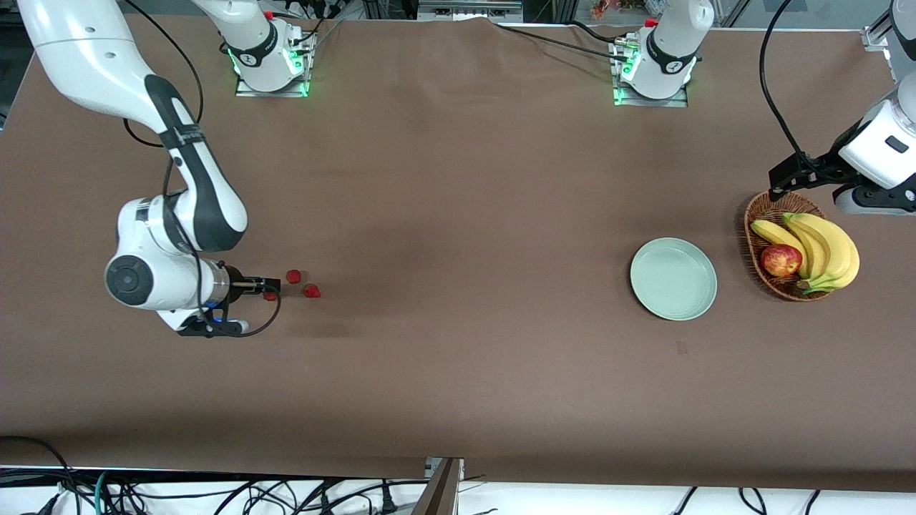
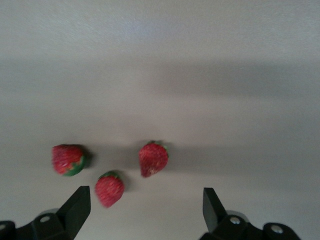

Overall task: Collect all strawberries into plate
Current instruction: 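Grasp one red strawberry with the right gripper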

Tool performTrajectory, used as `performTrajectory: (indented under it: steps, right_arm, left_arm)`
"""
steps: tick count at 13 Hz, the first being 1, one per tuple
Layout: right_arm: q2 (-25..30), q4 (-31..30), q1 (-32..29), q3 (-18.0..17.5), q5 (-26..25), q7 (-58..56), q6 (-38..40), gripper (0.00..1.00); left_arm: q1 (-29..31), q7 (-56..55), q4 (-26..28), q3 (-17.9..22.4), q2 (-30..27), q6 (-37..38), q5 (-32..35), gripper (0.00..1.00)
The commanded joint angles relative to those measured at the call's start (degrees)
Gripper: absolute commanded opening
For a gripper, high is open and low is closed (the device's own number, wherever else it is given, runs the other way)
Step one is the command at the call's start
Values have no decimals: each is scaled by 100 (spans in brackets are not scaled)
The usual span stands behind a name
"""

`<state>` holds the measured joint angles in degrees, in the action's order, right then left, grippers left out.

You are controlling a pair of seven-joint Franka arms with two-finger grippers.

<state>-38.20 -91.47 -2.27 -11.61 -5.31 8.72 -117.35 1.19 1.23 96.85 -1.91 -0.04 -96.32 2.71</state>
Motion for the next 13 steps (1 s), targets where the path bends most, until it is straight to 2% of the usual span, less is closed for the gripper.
performTrajectory:
  steps: [1, 5, 10, 11, 13]
  right_arm:
    - [-91, -63, 42, -8, -313, 95, -269, 97]
    - [-249, -90, 33, 1, -313, 103, -411, 91]
    - [-355, -151, -2, 1, -304, 95, -464, 64]
    - [-364, -151, -2, 1, -304, 95, -473, 60]
    - [-373, -151, -11, 1, -295, 95, -490, 60]
  left_arm:
    - [21, 44, -193, -20, 92, 114, 54, 100]
    - [21, 44, -201, -20, 92, 114, 54, 100]
    - [21, 44, -193, -20, 101, 114, 54, 100]
    - [21, 44, -193, -20, 101, 114, 54, 100]
    - [30, 44, -193, -20, 101, 114, 54, 100]
